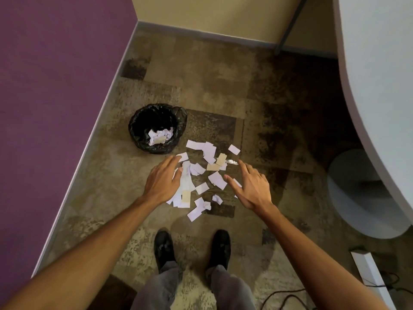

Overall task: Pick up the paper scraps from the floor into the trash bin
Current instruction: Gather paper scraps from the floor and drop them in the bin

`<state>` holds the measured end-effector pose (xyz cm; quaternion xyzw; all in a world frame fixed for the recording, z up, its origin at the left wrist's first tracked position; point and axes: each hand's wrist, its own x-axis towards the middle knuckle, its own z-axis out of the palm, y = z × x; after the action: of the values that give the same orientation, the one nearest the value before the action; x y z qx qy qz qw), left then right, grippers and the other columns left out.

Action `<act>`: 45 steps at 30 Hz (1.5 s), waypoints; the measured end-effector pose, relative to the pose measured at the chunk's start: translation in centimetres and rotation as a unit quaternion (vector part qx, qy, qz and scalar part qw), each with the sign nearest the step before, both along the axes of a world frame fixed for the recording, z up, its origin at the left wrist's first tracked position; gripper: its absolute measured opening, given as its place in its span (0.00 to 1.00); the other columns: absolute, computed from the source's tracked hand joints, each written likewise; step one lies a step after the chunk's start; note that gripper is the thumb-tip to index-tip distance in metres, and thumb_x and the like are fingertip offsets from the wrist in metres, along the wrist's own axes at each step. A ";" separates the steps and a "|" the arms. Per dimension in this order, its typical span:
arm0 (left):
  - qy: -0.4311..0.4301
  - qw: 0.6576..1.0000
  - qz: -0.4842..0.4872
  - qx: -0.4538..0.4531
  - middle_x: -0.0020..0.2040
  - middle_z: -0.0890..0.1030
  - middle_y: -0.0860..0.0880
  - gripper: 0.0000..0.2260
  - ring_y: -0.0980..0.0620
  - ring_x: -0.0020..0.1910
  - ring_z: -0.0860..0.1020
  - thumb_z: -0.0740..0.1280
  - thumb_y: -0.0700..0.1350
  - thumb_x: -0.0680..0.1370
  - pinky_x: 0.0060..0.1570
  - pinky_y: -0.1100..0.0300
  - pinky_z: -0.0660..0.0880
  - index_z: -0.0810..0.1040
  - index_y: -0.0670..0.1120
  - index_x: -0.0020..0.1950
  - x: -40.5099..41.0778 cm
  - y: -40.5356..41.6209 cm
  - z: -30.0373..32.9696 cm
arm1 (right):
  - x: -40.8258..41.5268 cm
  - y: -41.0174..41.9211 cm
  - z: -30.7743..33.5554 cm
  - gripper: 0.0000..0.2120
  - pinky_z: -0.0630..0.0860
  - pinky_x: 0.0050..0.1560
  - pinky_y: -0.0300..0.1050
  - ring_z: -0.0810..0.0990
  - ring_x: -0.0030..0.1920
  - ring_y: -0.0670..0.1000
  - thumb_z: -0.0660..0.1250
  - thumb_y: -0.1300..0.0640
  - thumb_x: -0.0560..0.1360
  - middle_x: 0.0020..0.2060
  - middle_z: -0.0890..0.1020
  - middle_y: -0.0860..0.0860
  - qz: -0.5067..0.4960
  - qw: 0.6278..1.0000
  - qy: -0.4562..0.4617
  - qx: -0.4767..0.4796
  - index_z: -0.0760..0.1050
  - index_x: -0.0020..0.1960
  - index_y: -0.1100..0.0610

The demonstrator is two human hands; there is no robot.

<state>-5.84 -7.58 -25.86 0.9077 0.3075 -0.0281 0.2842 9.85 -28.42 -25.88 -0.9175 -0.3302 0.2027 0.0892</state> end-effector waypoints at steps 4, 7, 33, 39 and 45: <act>0.010 1.000 0.019 -0.007 0.75 0.67 0.46 0.19 0.45 0.72 0.67 0.58 0.47 0.83 0.68 0.48 0.65 0.66 0.46 0.74 0.3 -0.2 -1.6 | 0.5 -0.1 -1.2 0.35 0.67 0.68 0.56 0.72 0.69 0.55 0.51 0.33 0.79 0.73 0.70 0.52 0.017 1.000 0.010 -0.002 0.57 0.78 0.52; 0.015 0.999 0.035 -0.011 0.75 0.67 0.47 0.20 0.46 0.72 0.67 0.58 0.48 0.83 0.69 0.48 0.65 0.66 0.47 0.74 0.6 -0.6 -2.6 | 1.0 0.0 -2.1 0.35 0.68 0.66 0.56 0.74 0.67 0.55 0.50 0.32 0.79 0.71 0.72 0.53 0.027 1.000 0.012 -0.002 0.57 0.78 0.52; 0.002 0.999 0.049 -0.011 0.70 0.72 0.52 0.22 0.49 0.62 0.76 0.64 0.50 0.79 0.56 0.51 0.74 0.68 0.51 0.72 0.9 0.7 -24.8 | 1.1 2.4 -25.9 0.33 0.76 0.57 0.53 0.80 0.59 0.56 0.48 0.31 0.78 0.65 0.79 0.52 0.065 0.998 -0.015 -0.005 0.61 0.75 0.51; 0.024 0.999 0.029 0.027 0.72 0.70 0.50 0.23 0.47 0.66 0.72 0.63 0.51 0.80 0.61 0.50 0.71 0.65 0.51 0.74 2.1 3.7 -31.5 | 2.3 3.3 -33.1 0.36 0.77 0.55 0.53 0.80 0.58 0.56 0.45 0.30 0.76 0.66 0.78 0.53 0.065 0.998 -0.023 -0.002 0.59 0.77 0.50; 0.025 0.998 -0.019 0.056 0.73 0.69 0.50 0.24 0.47 0.68 0.71 0.62 0.53 0.80 0.61 0.52 0.71 0.63 0.51 0.75 2.7 5.9 -37.9 | 4.1 4.6 -39.1 0.37 0.77 0.54 0.53 0.80 0.59 0.56 0.44 0.29 0.74 0.66 0.78 0.51 0.072 0.997 -0.037 -0.005 0.59 0.77 0.47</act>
<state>-3.16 -1.67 -63.80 0.9269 0.2978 -0.0389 0.2250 13.91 -23.79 -64.96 -0.8986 -0.3977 0.1762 0.0570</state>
